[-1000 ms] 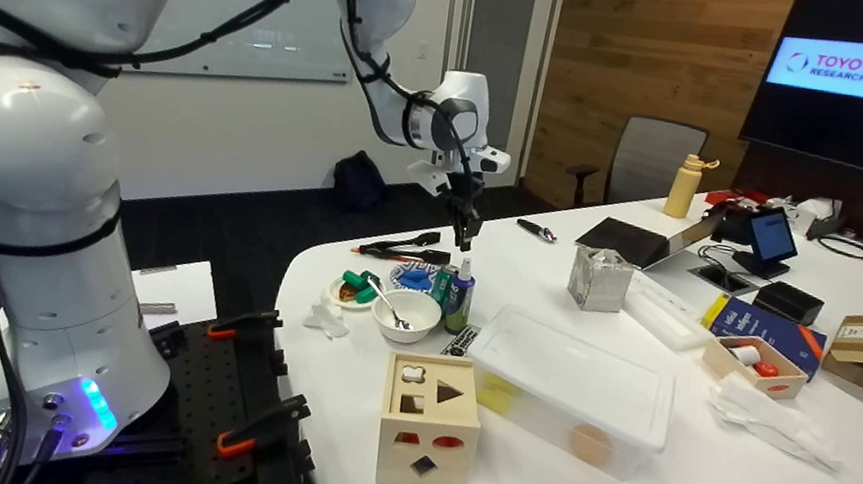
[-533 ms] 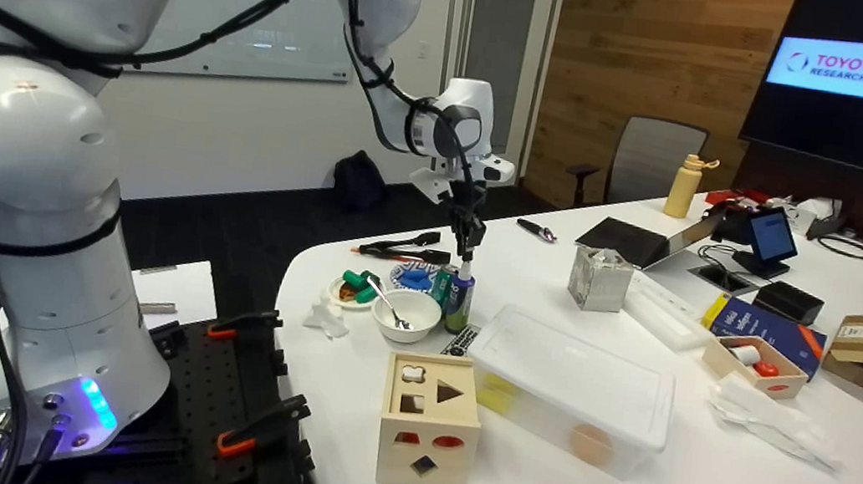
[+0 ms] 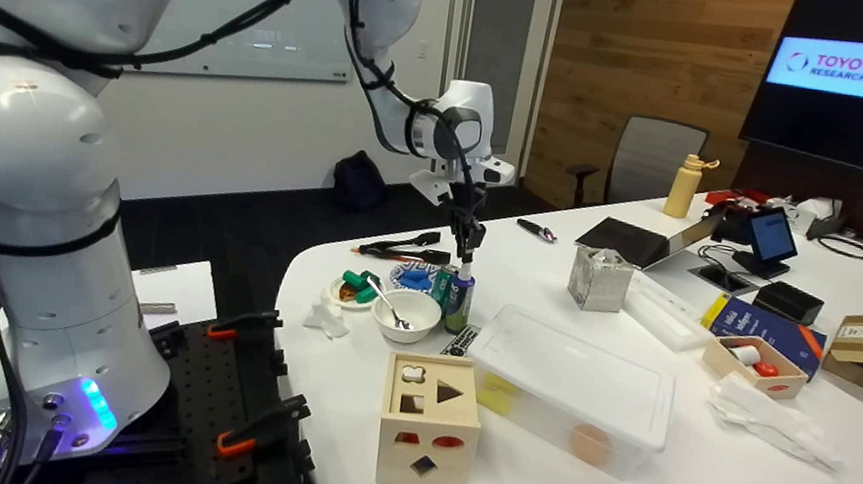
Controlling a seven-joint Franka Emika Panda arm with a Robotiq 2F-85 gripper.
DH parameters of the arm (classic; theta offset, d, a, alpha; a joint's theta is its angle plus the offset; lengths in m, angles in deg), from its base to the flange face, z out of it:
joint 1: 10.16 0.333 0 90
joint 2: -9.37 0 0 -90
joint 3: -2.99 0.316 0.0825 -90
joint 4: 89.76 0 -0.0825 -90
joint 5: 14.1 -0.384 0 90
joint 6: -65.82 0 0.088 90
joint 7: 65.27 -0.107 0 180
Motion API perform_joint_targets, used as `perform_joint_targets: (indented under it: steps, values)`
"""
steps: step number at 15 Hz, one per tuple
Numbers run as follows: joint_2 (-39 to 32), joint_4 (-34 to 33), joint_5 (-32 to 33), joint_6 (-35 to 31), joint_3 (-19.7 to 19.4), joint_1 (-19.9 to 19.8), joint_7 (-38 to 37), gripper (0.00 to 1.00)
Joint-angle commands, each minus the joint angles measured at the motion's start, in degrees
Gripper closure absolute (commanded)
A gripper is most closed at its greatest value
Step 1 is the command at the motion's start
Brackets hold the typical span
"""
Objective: Pick up the clear cap next to the white bowl and place it on the blue spray bottle
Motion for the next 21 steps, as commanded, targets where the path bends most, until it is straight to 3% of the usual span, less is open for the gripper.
perform_joint_targets:
  steps: [1,21]
  values:
    - [0.3,-0.1,0.4,0.3,0.4,-0.5,-0.2,0.94]
    - [-3.5,-4.1,-2.1,0.2,2.9,-4.0,2.7,0.94]
